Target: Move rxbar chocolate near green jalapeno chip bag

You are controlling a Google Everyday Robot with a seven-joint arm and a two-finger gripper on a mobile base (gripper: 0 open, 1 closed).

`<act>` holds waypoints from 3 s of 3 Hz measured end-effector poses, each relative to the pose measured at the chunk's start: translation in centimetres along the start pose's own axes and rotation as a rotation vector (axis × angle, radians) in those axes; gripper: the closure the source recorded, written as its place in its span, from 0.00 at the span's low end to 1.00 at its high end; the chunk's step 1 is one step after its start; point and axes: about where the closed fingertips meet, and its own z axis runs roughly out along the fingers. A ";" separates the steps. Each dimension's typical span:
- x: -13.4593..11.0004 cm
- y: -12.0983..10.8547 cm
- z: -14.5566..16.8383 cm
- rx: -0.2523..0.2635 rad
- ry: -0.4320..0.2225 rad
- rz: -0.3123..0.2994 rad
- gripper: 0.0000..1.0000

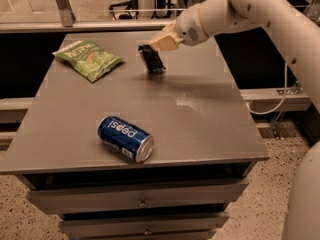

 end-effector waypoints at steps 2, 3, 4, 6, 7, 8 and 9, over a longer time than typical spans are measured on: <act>-5.1 2.2 7.8 -0.119 -0.070 -0.070 1.00; -6.6 2.4 10.5 -0.150 -0.101 -0.086 1.00; -7.6 2.5 11.4 -0.160 -0.127 -0.095 1.00; -4.1 4.0 8.2 -0.173 -0.148 -0.047 0.86; -1.9 5.7 7.7 -0.203 -0.125 -0.017 0.55; -0.3 7.0 8.1 -0.232 -0.093 0.006 0.24; 0.1 8.7 9.3 -0.278 -0.062 0.010 0.00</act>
Offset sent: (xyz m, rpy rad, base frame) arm 0.0133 0.1179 0.0055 0.0658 -0.0271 0.1726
